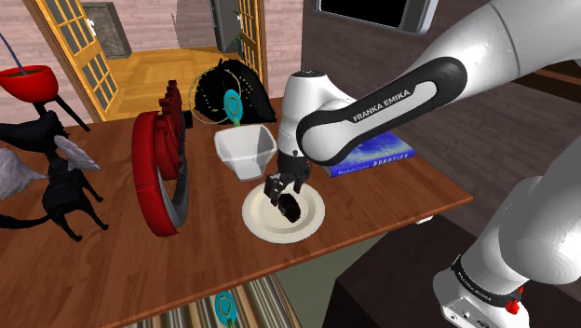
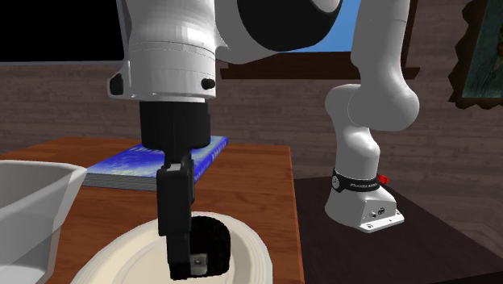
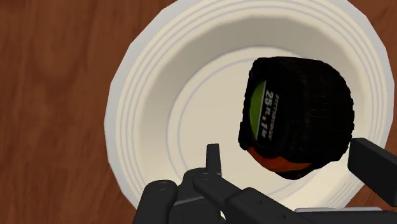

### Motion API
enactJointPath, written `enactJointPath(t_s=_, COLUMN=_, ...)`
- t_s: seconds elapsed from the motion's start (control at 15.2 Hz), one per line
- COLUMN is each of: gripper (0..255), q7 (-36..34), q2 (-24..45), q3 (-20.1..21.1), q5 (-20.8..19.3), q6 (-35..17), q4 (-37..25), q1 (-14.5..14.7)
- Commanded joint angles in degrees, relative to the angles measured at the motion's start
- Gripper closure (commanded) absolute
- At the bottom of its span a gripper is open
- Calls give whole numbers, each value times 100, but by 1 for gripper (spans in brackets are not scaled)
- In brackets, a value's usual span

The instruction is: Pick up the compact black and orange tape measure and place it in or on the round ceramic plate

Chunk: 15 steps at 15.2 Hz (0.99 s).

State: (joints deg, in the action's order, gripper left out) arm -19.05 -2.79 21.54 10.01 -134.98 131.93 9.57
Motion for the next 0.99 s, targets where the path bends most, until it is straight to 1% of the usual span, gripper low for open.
enactJointPath(t_s=0.0, gripper=0, q7=-1, q2=7, q3=1, q5=-1, q6=-1, q4=1, q1=1)
enactJointPath(t_s=0.13, gripper=0, q7=6, q2=-4, q3=-1, q5=4, q6=-3, q4=15, q1=-1)
enactJointPath(t_s=0.4, gripper=0, q7=103, q2=-479, q3=-87, q5=119, q6=744, q4=-264, q1=-41)
enactJointPath(t_s=0.92, gripper=0, q7=103, q2=-479, q3=-88, q5=118, q6=744, q4=-264, q1=-40)
